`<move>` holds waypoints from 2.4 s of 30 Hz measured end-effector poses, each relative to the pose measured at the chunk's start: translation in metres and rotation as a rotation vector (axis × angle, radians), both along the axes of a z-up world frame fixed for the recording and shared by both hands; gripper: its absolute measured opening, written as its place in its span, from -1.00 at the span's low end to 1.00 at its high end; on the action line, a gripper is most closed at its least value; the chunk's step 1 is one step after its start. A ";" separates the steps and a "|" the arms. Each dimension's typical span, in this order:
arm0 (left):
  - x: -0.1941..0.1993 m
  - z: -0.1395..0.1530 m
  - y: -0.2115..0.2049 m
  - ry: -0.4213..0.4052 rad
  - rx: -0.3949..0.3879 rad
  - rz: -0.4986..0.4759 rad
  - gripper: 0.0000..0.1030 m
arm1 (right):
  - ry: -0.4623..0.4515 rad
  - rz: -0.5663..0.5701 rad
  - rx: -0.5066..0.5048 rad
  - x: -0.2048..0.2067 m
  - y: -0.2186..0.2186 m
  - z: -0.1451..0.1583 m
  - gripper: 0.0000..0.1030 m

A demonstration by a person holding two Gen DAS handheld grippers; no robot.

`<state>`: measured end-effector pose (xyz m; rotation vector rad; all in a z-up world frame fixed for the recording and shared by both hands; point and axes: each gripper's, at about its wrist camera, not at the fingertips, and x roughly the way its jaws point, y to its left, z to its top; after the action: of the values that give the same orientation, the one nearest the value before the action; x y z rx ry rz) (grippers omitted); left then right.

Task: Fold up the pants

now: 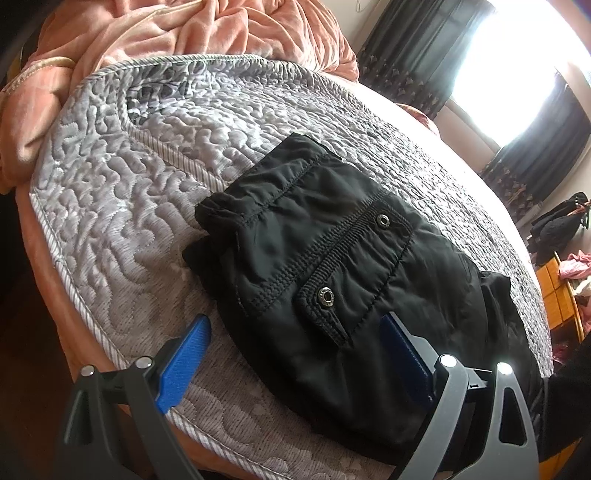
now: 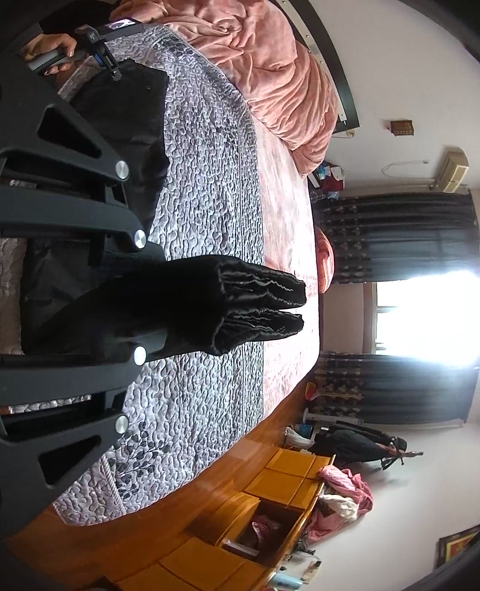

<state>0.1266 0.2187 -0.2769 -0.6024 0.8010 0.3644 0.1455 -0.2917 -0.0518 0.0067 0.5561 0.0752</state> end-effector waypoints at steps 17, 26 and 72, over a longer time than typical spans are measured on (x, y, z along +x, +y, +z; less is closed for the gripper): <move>0.000 -0.003 0.005 -0.003 -0.015 0.001 0.80 | 0.034 0.080 -0.071 0.015 0.045 -0.014 -0.66; -0.005 -0.004 0.008 -0.018 -0.036 0.008 0.80 | 0.052 0.101 -0.128 0.020 0.068 -0.021 -0.66; -0.025 -0.003 0.033 -0.062 -0.110 0.032 0.80 | 0.138 0.151 -0.682 0.017 0.193 -0.133 -0.66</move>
<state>0.1019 0.2518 -0.2802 -0.7268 0.7558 0.3312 0.1625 -0.0991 -0.1844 -0.6988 0.6976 0.0293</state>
